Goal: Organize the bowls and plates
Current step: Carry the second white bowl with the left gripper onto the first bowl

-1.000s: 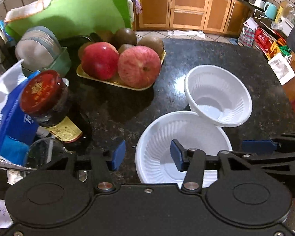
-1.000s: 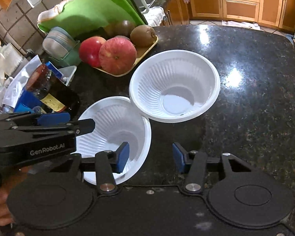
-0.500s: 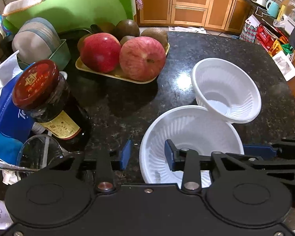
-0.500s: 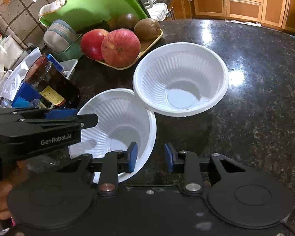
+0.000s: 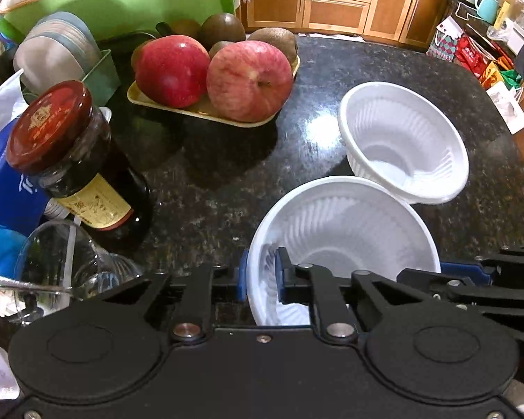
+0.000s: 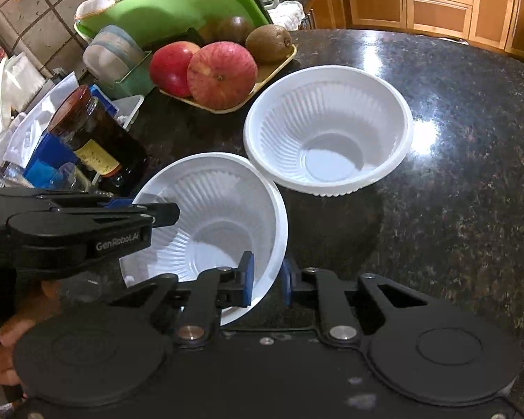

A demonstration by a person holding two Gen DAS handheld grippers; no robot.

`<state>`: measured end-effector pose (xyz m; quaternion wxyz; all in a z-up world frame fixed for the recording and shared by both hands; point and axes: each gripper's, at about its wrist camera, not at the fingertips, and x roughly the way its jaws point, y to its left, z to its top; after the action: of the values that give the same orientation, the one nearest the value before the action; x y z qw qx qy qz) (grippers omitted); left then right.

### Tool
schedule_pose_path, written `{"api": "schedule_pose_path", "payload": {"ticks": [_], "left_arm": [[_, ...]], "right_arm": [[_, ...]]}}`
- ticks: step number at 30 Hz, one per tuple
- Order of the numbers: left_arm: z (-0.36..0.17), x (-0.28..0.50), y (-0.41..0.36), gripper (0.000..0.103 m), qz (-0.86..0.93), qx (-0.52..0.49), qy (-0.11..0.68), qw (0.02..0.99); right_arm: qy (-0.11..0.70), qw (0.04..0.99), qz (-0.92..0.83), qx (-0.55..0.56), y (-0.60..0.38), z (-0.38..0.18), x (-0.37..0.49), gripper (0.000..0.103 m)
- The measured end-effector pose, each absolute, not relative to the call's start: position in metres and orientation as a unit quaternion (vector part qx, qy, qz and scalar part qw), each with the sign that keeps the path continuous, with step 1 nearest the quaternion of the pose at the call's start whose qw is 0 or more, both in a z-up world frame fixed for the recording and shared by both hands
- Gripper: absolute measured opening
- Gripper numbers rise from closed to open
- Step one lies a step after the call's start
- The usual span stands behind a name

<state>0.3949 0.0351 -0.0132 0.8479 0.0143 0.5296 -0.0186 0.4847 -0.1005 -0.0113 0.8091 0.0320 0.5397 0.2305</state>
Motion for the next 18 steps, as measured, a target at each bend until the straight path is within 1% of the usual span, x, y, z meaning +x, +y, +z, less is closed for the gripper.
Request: {"api": "schedule_pose_path", "payload": {"ticks": [10, 18], "left_arm": [[-0.008, 0.36, 0.038, 0.02, -0.014, 0.029, 0.533, 0.845], [0.01, 0.322, 0.044, 0.02, -0.01, 0.02, 0.521, 0.853]], "right_arm": [[0.545, 0.801, 0.249, 0.016, -0.093, -0.009, 0.457, 0.018], [0.525, 0.808, 0.266, 0.013, -0.094, 0.015, 0.423, 0.018]]}}
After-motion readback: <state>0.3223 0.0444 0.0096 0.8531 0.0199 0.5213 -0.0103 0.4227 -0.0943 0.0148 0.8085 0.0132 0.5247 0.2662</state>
